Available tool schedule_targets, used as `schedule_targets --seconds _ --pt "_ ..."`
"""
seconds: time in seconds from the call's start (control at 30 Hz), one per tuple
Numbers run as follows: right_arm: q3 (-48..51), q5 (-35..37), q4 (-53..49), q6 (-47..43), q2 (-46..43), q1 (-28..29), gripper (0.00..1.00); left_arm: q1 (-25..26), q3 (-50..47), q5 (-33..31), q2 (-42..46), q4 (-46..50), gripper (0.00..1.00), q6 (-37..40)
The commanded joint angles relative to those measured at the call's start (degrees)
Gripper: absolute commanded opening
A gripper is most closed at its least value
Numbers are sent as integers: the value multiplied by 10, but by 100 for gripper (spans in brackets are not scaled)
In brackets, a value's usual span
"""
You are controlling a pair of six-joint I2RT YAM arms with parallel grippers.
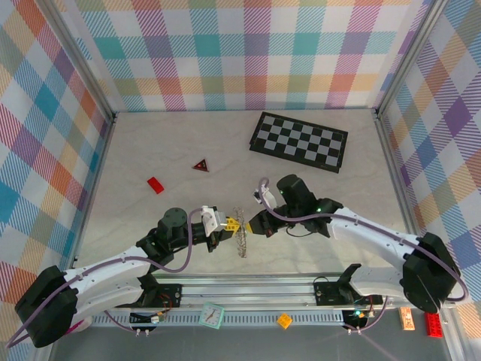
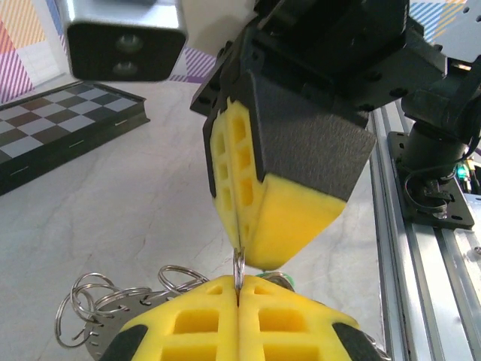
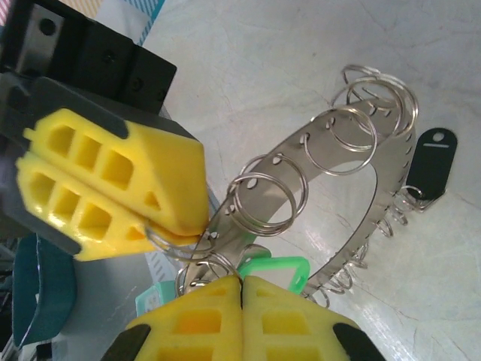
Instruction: Put the keys on the keyring
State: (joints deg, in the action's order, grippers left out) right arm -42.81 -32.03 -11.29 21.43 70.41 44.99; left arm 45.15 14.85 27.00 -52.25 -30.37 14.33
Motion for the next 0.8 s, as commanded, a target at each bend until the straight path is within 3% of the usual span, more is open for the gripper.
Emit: schedule_targets --seconds 0.0,0.13,0.33,0.53,0.77 --pt "-24 -27 -14 -22 15 -3 0 6 -3 20 9 -48 0 -2" --pt "-24 -17 -19 -31 3 -4 5 6 -4 19 9 -48 0 -2" --pt "-8 33 -21 -103 -51 -10 30 6 -7 18 9 -50 0 -3" --pt "30 74 50 -295 -94 -10 36 6 -10 16 8 -61 0 -3" --pt "59 -13 119 -443 -96 -10 38 6 -16 18 6 -74 0 -8"
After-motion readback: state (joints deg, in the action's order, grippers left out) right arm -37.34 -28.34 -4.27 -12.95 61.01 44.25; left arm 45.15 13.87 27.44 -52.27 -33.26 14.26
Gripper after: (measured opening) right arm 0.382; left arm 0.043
